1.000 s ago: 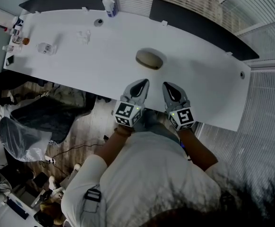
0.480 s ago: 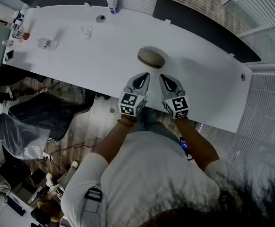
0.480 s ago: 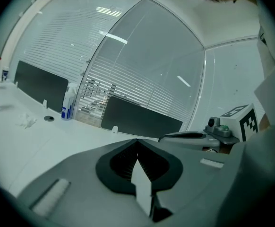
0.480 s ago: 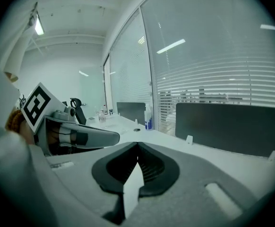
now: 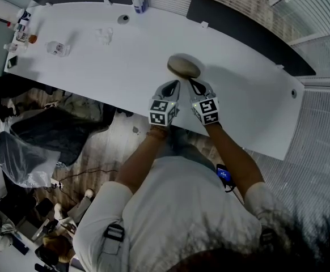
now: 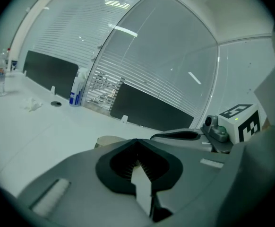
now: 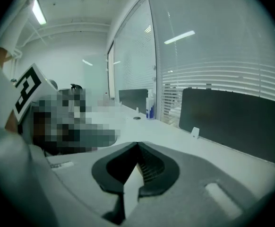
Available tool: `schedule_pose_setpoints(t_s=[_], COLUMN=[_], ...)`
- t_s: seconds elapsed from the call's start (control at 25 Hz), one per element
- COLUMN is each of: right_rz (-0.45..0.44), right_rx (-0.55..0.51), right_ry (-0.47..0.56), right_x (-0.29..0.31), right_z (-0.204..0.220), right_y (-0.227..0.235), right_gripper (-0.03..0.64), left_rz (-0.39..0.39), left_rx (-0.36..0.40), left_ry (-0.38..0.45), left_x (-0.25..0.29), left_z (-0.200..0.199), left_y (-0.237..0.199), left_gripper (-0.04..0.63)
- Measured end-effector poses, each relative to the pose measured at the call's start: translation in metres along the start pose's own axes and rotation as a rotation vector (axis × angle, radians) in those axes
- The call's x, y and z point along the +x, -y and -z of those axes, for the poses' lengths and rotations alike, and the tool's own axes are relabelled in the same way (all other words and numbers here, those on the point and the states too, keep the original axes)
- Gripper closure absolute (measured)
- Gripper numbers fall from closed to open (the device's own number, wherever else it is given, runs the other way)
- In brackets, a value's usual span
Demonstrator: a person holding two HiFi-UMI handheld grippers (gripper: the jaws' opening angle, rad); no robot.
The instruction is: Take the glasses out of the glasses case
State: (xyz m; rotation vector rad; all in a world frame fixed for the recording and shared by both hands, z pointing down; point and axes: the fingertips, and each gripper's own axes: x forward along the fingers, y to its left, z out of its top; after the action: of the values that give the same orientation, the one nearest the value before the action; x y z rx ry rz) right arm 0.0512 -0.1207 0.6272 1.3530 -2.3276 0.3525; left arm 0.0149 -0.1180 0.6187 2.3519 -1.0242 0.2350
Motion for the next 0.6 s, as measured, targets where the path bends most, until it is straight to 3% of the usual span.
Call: schedule_pose_setpoints(t_s=[0.28,0.6], right_rz=[0.000,-0.001], right_rx=[-0.014,-0.049], right_ry=[-0.067,-0.074], right_x=[0.028,0.028], right_z=[0.025,0.025], right_y=[-0.003,-0.003], right_gripper=[0.618,0.618], left_rz=[-0.054,-0.061], left_rx=[-0.051,-0.062], left_ry=[-0.044,-0.052], left_x=[0.021,0.022], left_z=[0.026,0.028], left_y=[-0.021,-0.027], left_gripper=[0.594,0.594])
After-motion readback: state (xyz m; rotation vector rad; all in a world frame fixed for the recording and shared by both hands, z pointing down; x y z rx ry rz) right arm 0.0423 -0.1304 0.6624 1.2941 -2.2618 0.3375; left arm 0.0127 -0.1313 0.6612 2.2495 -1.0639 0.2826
